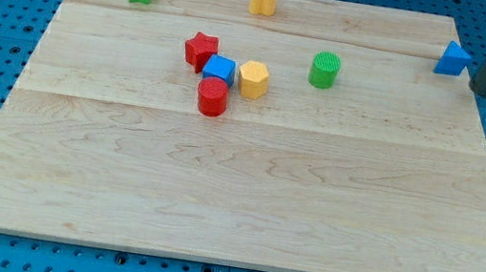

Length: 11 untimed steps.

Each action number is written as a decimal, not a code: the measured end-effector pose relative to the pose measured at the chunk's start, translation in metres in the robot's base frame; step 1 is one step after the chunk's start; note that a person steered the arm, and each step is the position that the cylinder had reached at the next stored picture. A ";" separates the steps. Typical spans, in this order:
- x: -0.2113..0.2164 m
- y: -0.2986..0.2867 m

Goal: Place the blue triangle to the right of the heart

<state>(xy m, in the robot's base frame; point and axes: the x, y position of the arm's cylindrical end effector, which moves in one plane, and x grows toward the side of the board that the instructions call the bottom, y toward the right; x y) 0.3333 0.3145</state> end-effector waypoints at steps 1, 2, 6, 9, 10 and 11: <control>-0.041 -0.024; -0.082 -0.071; -0.077 -0.095; -0.092 -0.121; -0.091 -0.121; -0.091 -0.120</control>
